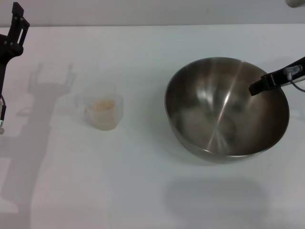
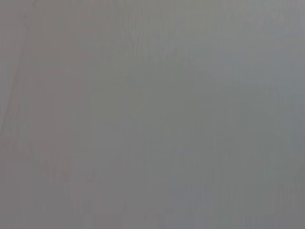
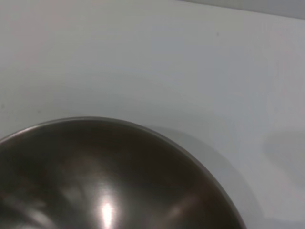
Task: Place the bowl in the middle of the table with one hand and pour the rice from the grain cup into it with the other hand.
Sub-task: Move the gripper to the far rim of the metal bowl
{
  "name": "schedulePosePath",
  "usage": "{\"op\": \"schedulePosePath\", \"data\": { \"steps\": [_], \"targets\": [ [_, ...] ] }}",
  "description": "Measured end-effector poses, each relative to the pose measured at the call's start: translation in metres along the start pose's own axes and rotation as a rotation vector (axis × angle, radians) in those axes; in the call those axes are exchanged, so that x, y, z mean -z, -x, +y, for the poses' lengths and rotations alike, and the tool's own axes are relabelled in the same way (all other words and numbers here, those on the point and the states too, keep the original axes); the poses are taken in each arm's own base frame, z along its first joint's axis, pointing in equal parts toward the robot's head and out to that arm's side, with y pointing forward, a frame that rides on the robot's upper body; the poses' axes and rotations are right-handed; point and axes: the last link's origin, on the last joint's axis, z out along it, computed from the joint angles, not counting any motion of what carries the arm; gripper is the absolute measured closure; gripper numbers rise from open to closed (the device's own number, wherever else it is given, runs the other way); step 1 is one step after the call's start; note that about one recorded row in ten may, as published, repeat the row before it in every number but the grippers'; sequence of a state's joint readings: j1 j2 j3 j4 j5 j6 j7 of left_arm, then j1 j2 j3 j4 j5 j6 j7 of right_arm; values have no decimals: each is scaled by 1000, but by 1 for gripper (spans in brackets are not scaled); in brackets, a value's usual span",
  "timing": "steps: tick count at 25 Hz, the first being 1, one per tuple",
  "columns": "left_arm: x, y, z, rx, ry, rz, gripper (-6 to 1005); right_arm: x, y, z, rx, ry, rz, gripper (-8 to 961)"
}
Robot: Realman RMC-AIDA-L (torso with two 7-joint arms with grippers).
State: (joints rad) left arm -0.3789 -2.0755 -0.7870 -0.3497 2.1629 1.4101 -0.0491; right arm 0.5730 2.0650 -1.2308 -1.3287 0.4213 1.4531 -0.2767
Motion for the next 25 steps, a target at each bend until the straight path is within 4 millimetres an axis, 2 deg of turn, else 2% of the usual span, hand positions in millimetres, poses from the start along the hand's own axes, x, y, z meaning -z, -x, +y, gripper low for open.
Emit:
{"op": "schedulePosePath", "data": {
  "steps": [4,11,16,22,25],
  "targets": [
    [1,0,1,4,1,2,170,-4,-1,2,25,10,3,400],
    [2,0,2,7,5,0,171,-6,-2,2,41,21,4,612],
    [2,0,4,9,9,1,170,-5,0,3,40,54,-25,841],
    [2,0,4,10,12,3,170,-1,4,-1,26,84,-82,922],
    [2,0,5,11,13,3,170,1,8,-4,27,81,-114,925]
  ]
}}
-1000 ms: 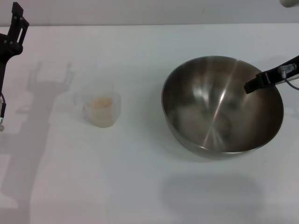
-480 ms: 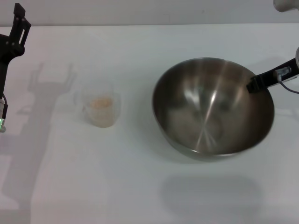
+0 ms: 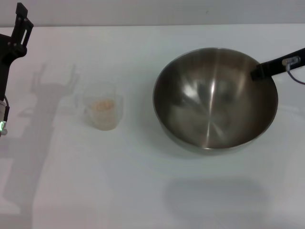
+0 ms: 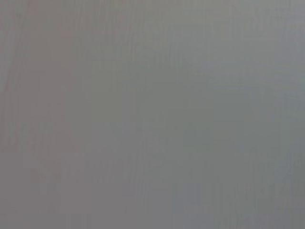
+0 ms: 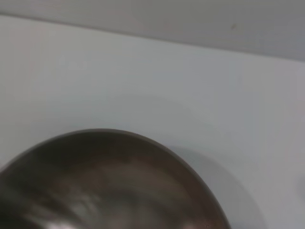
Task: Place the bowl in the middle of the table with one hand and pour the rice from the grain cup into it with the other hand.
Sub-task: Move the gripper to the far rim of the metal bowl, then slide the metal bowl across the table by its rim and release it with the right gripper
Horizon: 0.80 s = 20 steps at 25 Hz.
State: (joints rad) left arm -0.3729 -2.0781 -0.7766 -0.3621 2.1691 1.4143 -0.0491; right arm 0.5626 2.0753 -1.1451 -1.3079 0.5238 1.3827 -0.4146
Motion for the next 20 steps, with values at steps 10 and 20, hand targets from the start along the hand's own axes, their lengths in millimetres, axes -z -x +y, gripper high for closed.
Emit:
{"op": "schedulePosePath", "data": {
  "steps": [10,20],
  "targets": [
    [-2,-1,1,0,5,4,171,4,13,5,57,37,-112,930],
    [-4,-1,2,0,11,5,170,6,16,19,98,142,-176,930]
  ]
}}
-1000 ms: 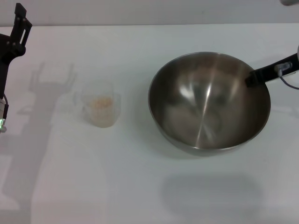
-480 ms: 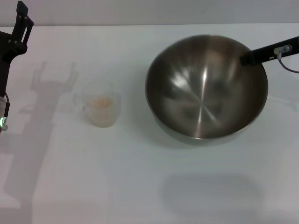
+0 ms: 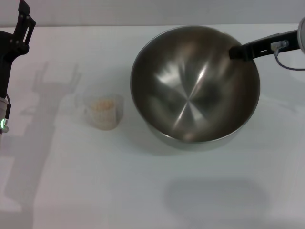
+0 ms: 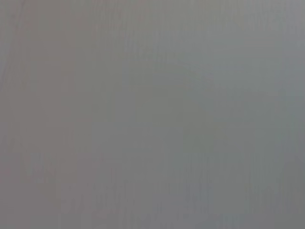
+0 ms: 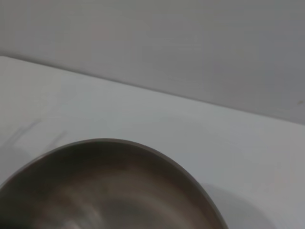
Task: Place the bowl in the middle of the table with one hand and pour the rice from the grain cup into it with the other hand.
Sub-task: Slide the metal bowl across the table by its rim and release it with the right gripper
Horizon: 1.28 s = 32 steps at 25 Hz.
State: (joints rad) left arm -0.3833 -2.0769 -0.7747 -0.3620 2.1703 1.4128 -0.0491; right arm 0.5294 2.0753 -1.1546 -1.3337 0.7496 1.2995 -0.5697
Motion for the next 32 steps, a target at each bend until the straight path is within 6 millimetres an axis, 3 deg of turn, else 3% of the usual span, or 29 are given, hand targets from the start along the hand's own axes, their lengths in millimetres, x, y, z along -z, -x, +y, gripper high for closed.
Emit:
{"op": "schedulePosePath", "data": {
  "steps": [9,32],
  "targets": [
    [-1,-1,2,6,4,5,171,-19,-13,5,-39,60,71,929],
    [1,-1,7,24,13,7,171,-27,-32,-3,-75,56,153,890]
  ]
}}
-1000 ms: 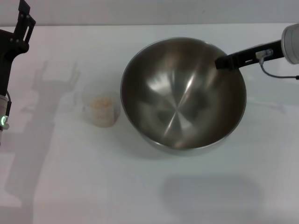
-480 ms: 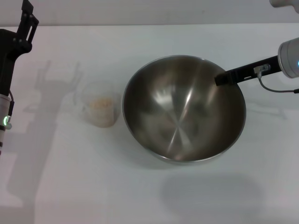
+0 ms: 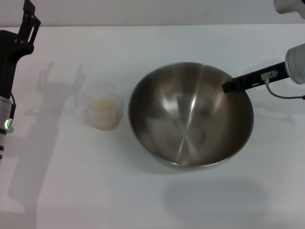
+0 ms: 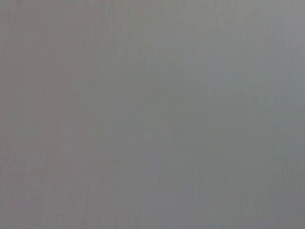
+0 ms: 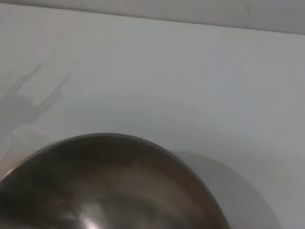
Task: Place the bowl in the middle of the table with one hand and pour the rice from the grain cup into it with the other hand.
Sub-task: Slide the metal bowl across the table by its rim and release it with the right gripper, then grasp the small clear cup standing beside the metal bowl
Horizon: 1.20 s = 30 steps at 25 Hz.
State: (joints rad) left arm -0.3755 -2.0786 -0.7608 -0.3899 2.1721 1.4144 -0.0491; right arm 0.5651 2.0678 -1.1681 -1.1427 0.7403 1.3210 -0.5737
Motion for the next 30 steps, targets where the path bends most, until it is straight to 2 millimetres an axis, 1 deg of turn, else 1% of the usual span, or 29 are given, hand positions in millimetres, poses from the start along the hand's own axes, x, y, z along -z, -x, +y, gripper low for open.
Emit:
{"op": "schedulePosePath", "data": {
  "steps": [9,16,17,18,21,22,23,30],
  "targets": [
    [1,0,3,8,11,-1,171,2,2,2,8,1,-1,844],
    [4,0,4,14,5,2,170,12,12,2,35,-23,-47,721],
    [4,-1,3,15,4,3,170,15,16,2,54,-43,-59,704],
    [5,-1,3,16,2,6,170,15,16,2,54,-43,-59,686],
    [7,-1,2,16,-3,7,170,19,25,2,85,-80,-83,624],
    [8,-1,2,16,-4,7,170,21,32,3,101,-99,-111,596],
    [9,-2,1,15,-6,8,170,21,32,3,101,-99,-111,596],
    [12,-1,-1,13,-12,6,170,30,63,-4,135,-192,-307,595]
  ]
}}
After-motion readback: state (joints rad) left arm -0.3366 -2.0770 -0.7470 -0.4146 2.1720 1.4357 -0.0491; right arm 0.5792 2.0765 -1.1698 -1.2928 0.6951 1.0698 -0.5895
